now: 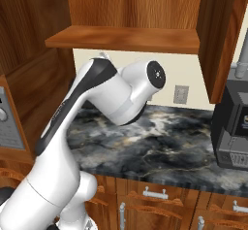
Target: Open the cabinet, pick the kettle from the cabinet, and place it in the sink.
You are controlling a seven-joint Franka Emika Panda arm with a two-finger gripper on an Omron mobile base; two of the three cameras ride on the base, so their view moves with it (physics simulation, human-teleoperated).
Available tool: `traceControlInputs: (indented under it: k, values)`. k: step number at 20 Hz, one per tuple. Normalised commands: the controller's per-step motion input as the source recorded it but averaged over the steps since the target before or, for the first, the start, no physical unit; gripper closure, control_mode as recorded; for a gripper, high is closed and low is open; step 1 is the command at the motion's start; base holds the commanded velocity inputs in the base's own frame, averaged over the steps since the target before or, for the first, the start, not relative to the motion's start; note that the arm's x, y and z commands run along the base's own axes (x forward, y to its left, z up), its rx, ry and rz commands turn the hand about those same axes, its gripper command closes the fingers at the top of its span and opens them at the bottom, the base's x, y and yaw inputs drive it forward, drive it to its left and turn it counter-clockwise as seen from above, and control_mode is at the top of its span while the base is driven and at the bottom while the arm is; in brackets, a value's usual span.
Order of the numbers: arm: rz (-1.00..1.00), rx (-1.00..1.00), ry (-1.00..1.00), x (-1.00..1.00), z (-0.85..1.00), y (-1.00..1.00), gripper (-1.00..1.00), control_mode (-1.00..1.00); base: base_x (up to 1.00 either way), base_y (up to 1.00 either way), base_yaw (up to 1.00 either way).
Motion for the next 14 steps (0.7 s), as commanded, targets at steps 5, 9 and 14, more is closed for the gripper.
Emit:
traceControlInputs:
  k: [5,9,14]
  values:
    - [-0.02,0.01,0.00,-0.44,-0.06,-0.05,1.00,-1.00,0.00,0.00,0.00]
    - [-0.01,0.00,0.00,-0.46,-0.06,-0.05,1.00,-1.00,0.00,0.00,0.00]
    - [0.00,0.00,0.00,-0.30,-0.03,-0.01,1.00,-1.00,0.00,0.00,0.00]
